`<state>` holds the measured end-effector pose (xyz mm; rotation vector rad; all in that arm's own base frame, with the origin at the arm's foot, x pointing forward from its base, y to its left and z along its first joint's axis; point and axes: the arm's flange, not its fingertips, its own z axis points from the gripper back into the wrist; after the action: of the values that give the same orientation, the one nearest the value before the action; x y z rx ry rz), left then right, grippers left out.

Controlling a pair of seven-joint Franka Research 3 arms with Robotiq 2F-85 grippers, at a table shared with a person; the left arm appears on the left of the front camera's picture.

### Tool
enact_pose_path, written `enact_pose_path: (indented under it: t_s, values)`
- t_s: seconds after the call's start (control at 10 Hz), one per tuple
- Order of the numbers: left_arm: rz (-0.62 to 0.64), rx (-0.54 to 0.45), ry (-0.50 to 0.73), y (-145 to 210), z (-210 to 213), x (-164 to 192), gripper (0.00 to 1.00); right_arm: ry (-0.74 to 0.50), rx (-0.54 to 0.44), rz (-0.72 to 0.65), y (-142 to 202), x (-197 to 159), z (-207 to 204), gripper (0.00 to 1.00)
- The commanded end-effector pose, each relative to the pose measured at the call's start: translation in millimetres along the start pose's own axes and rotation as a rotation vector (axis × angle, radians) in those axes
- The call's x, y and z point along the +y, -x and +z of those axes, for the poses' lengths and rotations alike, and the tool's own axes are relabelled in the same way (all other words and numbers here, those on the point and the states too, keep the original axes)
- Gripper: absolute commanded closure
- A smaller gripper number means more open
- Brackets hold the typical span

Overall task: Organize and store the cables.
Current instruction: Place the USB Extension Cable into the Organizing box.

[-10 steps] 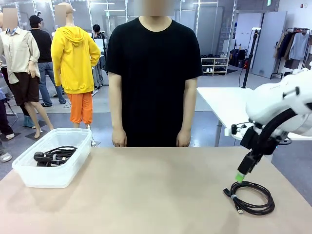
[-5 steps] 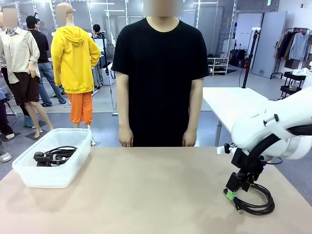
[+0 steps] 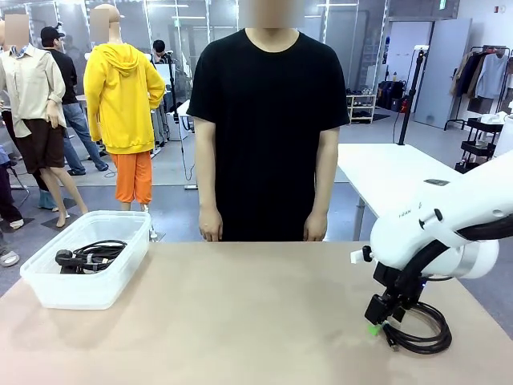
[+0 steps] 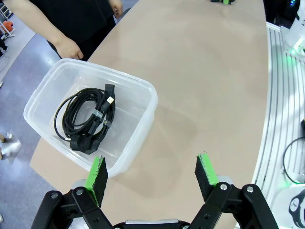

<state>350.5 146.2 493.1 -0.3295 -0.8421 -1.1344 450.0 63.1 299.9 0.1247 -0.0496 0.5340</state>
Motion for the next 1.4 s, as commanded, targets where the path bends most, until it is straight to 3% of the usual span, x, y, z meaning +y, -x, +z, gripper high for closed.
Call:
enact_pose_path:
  t_s: [0.0,0.2,0.6,0.8,1.3]
  values:
    - [0.017,0.007,0.002,-2,1,-1,0.07,0.055,0.03,0.001,-11,9,-7,0.45]
    - [0.017,0.007,0.002,-2,1,-1,0.07,0.071,0.039,0.017,-12,15,-4,1.0]
    - [0.017,0.007,0.002,-2,1,-1,0.07,0.126,0.038,0.034,-16,27,8,1.0]
    - [0.017,0.007,0.002,-2,1,-1,0.07,0.165,0.022,0.071,-25,35,32,1.0]
    - [0.017,0.007,0.002,-2,1,-1,0.07,0.165,0.0,0.23,-86,92,81,1.0]
